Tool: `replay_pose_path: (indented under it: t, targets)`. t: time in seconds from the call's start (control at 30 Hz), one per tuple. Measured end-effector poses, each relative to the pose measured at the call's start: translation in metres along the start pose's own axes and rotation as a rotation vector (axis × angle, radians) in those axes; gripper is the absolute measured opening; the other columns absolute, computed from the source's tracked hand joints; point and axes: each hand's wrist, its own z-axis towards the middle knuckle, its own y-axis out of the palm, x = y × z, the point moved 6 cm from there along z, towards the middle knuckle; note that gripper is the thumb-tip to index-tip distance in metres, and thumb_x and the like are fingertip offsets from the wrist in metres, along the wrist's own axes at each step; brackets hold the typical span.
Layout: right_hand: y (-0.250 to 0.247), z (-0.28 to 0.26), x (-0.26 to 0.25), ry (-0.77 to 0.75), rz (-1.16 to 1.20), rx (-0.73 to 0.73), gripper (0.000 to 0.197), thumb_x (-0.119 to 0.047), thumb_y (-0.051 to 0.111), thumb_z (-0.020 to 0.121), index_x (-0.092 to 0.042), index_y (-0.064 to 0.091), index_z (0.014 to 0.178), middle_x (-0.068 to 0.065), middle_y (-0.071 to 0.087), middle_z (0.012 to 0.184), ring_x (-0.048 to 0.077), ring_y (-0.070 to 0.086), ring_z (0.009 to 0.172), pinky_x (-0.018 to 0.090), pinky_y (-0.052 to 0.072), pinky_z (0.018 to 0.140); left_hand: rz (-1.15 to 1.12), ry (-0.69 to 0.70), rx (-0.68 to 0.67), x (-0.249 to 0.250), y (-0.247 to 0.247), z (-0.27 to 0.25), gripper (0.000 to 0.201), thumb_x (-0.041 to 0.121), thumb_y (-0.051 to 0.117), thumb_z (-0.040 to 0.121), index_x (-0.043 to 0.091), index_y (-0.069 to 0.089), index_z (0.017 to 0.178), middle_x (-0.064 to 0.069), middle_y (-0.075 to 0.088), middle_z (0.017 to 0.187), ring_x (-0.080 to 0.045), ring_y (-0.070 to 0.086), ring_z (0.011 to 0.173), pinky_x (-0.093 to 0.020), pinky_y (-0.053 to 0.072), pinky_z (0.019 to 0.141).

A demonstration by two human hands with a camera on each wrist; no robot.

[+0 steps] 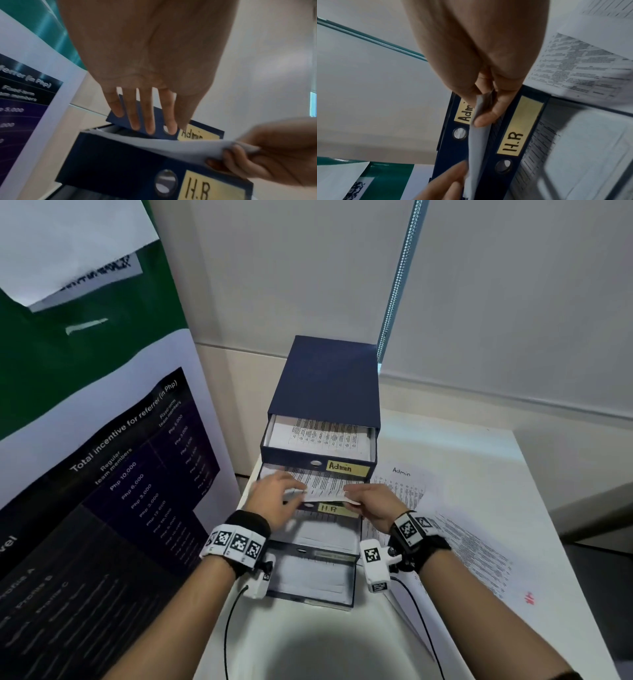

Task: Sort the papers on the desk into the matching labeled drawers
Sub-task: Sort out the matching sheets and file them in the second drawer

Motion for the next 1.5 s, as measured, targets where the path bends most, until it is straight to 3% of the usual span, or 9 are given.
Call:
replay_pose_path:
  t: [0.13, 0.3, 0.53, 0.7, 0.9, 1.07, 1.23, 1.37, 1.5]
  targets:
    - [0.008, 0.013, 0.0, 0.064, 0.018, -0.011, 0.015, 0.019, 0.052, 0.088, 0.017, 0.061, 0.1, 0.035, 0.056, 0.123, 0.033, 0.065, 0.093, 0.026, 0.061, 0.067, 0.118, 0.088, -0.211, 0.017, 0.034, 0.009, 0.039, 0.048, 0.043, 0.1, 0.032, 0.062, 0.129, 0.007, 0.063, 0.128, -0.019, 0.057, 0.118, -0.04, 0.036, 0.106]
    - [0.011, 0.004, -0.001, 0.094, 0.113, -0.149, 0.036, 0.012, 0.054, 0.092, 0.016, 0.05, 0.127, 0.026, 0.061, 0.119, 0.03, 0.066, 0.103, 0.028, 0.06, 0.082, 0.327, -0.01, -0.306, 0.013, 0.055, 0.024, 0.05, 0.055, 0.022, 0.102, 0.037, 0.053, 0.136, 0.0, 0.061, 0.131, -0.027, 0.054, 0.121, -0.04, 0.034, 0.104]
    - [-0.096, -0.014, 0.035, 0.075, 0.338, -0.071, 0.027, -0.001, 0.053, 0.096, 0.007, 0.061, 0.12, 0.023, 0.068, 0.117, 0.027, 0.071, 0.096, 0.032, 0.06, 0.082, 0.411, -0.136, -0.518, 0.002, 0.073, 0.042, 0.084, 0.081, 0.0, 0.085, 0.04, 0.036, 0.148, 0.0, 0.01, 0.165, -0.035, 0.013, 0.149, -0.056, 0.013, 0.118]
    - [-0.246, 0.004, 0.095, 0.132, -0.763, 0.458, 0.043, -0.019, 0.06, 0.092, -0.003, 0.056, 0.132, 0.013, 0.057, 0.135, 0.03, 0.057, 0.119, 0.04, 0.045, 0.104, 0.598, -0.168, -0.395, 0.04, 0.056, 0.039, 0.054, 0.056, 0.025, 0.1, 0.027, 0.061, 0.127, -0.013, 0.052, 0.139, -0.033, 0.047, 0.126, -0.046, 0.039, 0.105]
    - [-0.27, 0.008, 0.163, 0.179, -1.31, 0.331, 0.072, -0.048, 0.039, 0.098, -0.012, 0.014, 0.155, 0.01, 0.001, 0.165, 0.036, 0.01, 0.149, 0.054, 0.026, 0.116, 0.262, 0.256, -0.264, 0.161, 0.072, 0.022, 0.036, 0.04, 0.046, 0.098, 0.025, 0.062, 0.127, -0.004, 0.059, 0.125, -0.024, 0.053, 0.117, -0.04, 0.041, 0.103]
    - [-0.243, -0.011, 0.182, -0.059, -1.468, 0.043, 0.071, -0.064, 0.016, 0.094, -0.022, 0.031, 0.149, 0.005, 0.016, 0.163, 0.03, 0.016, 0.149, 0.05, 0.024, 0.118, 0.268, 0.147, -0.594, 0.172, 0.176, 0.033, 0.044, 0.035, 0.052, 0.097, 0.023, 0.051, 0.138, -0.006, 0.049, 0.14, -0.026, 0.049, 0.127, -0.043, 0.04, 0.108]
    - [-0.27, -0.042, 0.158, -0.463, -1.251, -0.028, 0.016, -0.024, 0.065, 0.088, -0.019, 0.078, 0.096, 0.002, 0.066, 0.124, 0.021, 0.057, 0.119, 0.042, 0.049, 0.1, 0.35, 0.049, -0.648, 0.174, 0.258, 0.041, 0.059, 0.03, 0.063, 0.091, 0.016, 0.041, 0.144, -0.009, 0.044, 0.145, -0.029, 0.046, 0.129, -0.045, 0.041, 0.108]
    - [-0.352, -0.054, 0.156, -0.13, -0.962, 0.532, 0.044, -0.028, 0.073, 0.083, -0.015, 0.063, 0.124, 0.013, 0.051, 0.124, 0.032, 0.056, 0.11, 0.036, 0.049, 0.094, 0.411, 0.007, -0.651, 0.183, 0.303, 0.039, 0.054, 0.042, 0.06, 0.09, 0.018, 0.05, 0.137, -0.008, 0.053, 0.135, -0.027, 0.054, 0.117, -0.043, 0.048, 0.099]
    - [-0.398, -0.055, 0.173, 0.211, -0.876, 0.572, 0.094, -0.039, 0.084, 0.071, -0.012, 0.031, 0.145, 0.019, 0.035, 0.134, 0.042, 0.052, 0.115, 0.043, 0.045, 0.097, 0.199, -0.074, -0.588, 0.201, 0.325, 0.032, 0.047, 0.035, 0.064, 0.092, 0.017, 0.054, 0.134, -0.004, 0.061, 0.129, -0.023, 0.06, 0.116, -0.039, 0.049, 0.101]
